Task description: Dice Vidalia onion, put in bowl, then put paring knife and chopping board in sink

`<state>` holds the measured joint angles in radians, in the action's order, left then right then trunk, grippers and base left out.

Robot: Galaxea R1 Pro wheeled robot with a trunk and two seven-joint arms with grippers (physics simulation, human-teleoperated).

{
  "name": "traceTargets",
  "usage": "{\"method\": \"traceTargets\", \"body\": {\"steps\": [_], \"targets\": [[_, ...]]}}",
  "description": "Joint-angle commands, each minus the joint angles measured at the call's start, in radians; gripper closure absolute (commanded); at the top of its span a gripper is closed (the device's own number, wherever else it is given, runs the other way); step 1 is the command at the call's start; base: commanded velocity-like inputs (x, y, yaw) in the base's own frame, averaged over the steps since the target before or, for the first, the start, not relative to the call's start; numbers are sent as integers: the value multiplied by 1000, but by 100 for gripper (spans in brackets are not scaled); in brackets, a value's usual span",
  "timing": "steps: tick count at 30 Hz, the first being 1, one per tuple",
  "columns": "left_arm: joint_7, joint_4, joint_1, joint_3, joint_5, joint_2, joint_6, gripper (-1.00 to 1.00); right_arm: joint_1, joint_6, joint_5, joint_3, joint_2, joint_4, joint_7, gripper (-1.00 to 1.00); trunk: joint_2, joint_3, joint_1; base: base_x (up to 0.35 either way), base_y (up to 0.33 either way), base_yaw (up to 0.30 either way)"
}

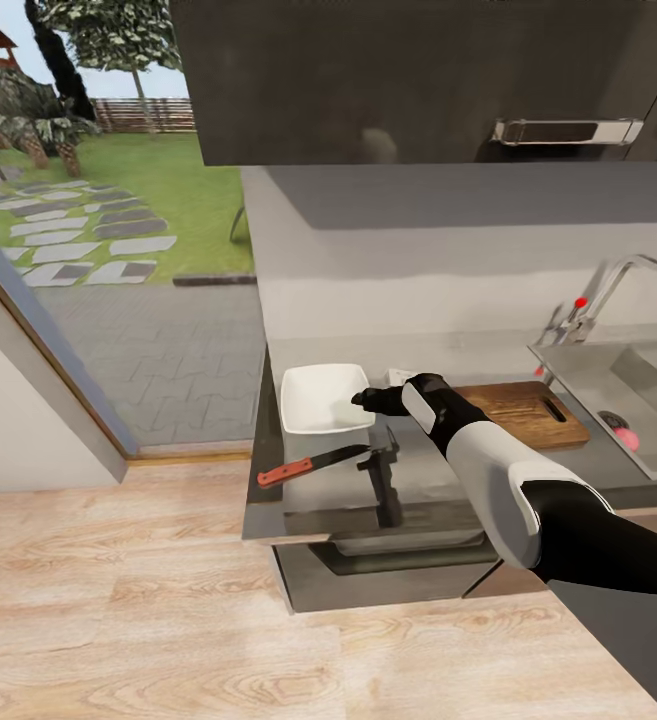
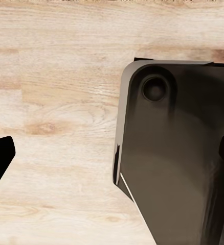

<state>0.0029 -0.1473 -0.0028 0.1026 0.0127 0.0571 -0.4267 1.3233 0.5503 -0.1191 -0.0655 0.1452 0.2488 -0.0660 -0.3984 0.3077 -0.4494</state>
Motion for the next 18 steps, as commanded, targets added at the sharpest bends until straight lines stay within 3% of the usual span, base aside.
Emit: {"method": "traceTargets", "body": {"steps": [1,18], "targets": [[0,0,0,2,1,0,-3,-100,0,5,-2,-7,0,1,0,-100,-2,0,-1,0,0,0],[0,0,0,2,1,0,-3,-100,0,5,-2,-7,1,1,0,-100,-2,-26,-1,-1,0,0]]}}
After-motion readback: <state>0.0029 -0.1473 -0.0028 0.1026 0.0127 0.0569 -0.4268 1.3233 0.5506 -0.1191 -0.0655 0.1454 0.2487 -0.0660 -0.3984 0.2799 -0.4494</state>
